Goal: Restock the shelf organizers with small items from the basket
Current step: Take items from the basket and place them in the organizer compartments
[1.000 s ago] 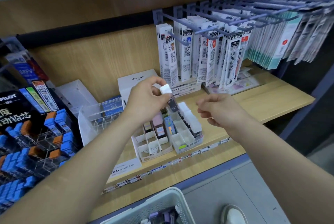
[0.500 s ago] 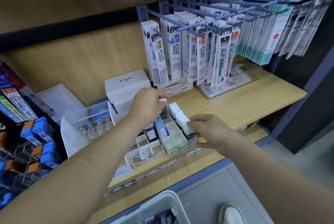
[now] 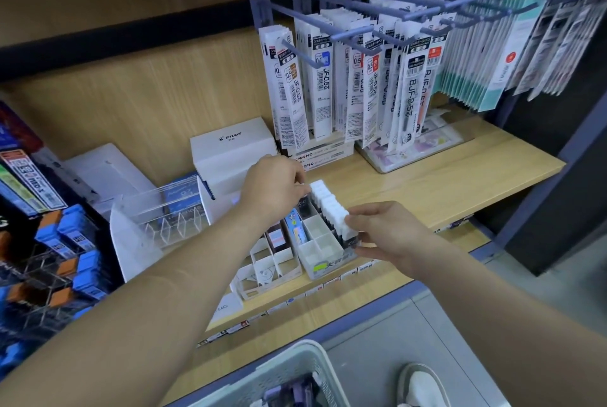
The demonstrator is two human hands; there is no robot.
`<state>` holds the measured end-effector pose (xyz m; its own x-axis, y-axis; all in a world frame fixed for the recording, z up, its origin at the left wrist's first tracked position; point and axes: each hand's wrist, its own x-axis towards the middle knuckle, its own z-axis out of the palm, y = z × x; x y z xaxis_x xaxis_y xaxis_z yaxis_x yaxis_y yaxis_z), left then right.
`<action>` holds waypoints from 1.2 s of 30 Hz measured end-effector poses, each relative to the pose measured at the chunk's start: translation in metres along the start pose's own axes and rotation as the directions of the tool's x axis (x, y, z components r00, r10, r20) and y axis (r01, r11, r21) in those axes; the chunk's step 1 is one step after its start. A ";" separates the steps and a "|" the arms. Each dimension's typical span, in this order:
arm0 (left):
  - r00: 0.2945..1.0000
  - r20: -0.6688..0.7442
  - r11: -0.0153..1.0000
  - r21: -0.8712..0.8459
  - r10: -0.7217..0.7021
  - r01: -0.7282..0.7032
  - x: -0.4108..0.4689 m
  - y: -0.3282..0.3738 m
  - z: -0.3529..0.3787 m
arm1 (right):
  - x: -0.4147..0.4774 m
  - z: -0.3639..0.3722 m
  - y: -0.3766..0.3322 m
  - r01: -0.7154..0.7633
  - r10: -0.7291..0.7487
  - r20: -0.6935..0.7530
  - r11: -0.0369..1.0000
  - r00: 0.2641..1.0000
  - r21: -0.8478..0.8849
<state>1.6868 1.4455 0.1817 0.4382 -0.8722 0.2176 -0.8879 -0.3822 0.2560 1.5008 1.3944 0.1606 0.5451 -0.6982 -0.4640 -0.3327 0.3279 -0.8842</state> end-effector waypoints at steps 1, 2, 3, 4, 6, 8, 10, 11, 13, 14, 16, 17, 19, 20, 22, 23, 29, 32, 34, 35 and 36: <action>1.000 0.000 1.000 0.009 -0.003 0.003 0.000 0.000 0.000 | 0.000 -0.001 0.000 -0.008 0.008 0.002 1.000 1.000 0.001; 1.000 -0.001 1.000 0.013 -0.007 0.007 0.000 0.001 -0.001 | -0.001 -0.002 0.000 -0.016 0.016 0.008 1.000 1.000 -0.009; 1.000 -0.003 1.000 0.013 -0.007 0.007 0.000 0.001 -0.004 | -0.001 -0.003 -0.001 -0.018 0.018 0.011 0.999 1.000 -0.026; 1.000 -0.005 1.000 0.005 -0.005 0.005 -0.001 0.002 -0.007 | -0.002 -0.004 -0.002 -0.013 0.013 0.003 0.999 1.000 -0.048; 1.000 -0.019 1.000 -0.024 0.004 -0.005 -0.007 0.001 -0.015 | -0.004 -0.005 -0.009 0.029 -0.034 -0.054 0.995 0.998 -0.098; 0.999 -0.046 0.999 -0.044 0.016 -0.018 -0.019 -0.001 -0.026 | -0.008 -0.006 -0.018 0.099 -0.116 -0.112 0.984 0.987 -0.148; 0.996 -0.084 0.997 -0.068 0.021 -0.027 -0.036 -0.004 -0.037 | -0.013 -0.004 -0.029 0.178 -0.207 -0.131 0.963 0.970 -0.203; 0.995 -0.096 0.995 -0.097 0.009 -0.018 -0.047 -0.004 -0.043 | -0.017 -0.003 -0.034 0.213 -0.244 -0.121 0.950 0.962 -0.227; 0.998 -0.064 0.985 -0.173 -0.029 0.017 -0.070 -0.004 -0.055 | -0.028 0.002 -0.042 0.267 -0.292 -0.059 0.927 0.955 -0.264; 0.999 -0.019 0.977 -0.211 -0.037 0.032 -0.082 -0.004 -0.059 | -0.034 0.006 -0.044 0.287 -0.304 -0.016 0.915 0.953 -0.284; 0.994 0.105 0.961 -0.271 -0.028 0.056 -0.107 -0.005 -0.069 | -0.046 0.014 -0.045 0.315 -0.305 0.081 0.891 0.949 -0.328; 0.983 0.181 0.959 -0.275 -0.017 0.067 -0.118 -0.008 -0.071 | -0.051 0.019 -0.044 0.321 -0.294 0.129 0.882 0.947 -0.346; 0.939 0.343 0.970 -0.229 0.007 0.077 -0.141 -0.014 -0.071 | -0.060 0.030 -0.038 0.331 -0.258 0.226 0.858 0.939 -0.393; 0.912 0.411 0.974 -0.207 0.006 0.087 -0.153 -0.018 -0.067 | -0.064 0.036 -0.034 0.331 -0.231 0.271 0.843 0.934 -0.424; 0.843 0.537 0.969 -0.194 -0.023 0.150 -0.179 -0.031 -0.049 | -0.071 0.050 -0.021 0.319 -0.155 0.355 0.824 0.922 -0.469; 0.795 0.604 0.964 -0.180 -0.049 0.197 -0.193 -0.038 -0.037 | -0.072 0.057 -0.011 0.307 -0.110 0.394 0.820 0.913 -0.483; 0.609 0.761 0.925 -0.032 -0.224 0.379 -0.286 -0.106 0.075 | -0.065 0.098 0.092 0.144 0.281 0.446 0.691 0.850 -0.709; 0.567 0.765 0.858 -0.038 -0.305 0.512 -0.320 -0.118 0.120 | -0.047 0.104 0.148 -0.043 0.385 0.305 0.678 0.871 -0.734; 0.548 0.749 0.800 -0.040 -0.373 0.599 -0.335 -0.119 0.142 | -0.038 0.113 0.187 -0.225 0.432 0.171 0.721 0.886 -0.655; 0.536 0.743 0.767 -0.048 -0.401 0.640 -0.341 -0.122 0.153 | -0.033 0.119 0.210 -0.279 0.461 0.132 0.713 0.877 -0.643; 0.519 0.736 0.727 -0.053 -0.434 0.684 -0.345 -0.126 0.165 | -0.028 0.127 0.234 -0.299 0.475 0.113 0.702 0.873 -0.646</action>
<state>1.6248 1.7439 -0.0815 0.5099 -0.5116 -0.6916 -0.3386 -0.8584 0.3853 1.5050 1.5712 -0.0399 0.4044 -0.3818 -0.8311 -0.8938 0.0274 -0.4475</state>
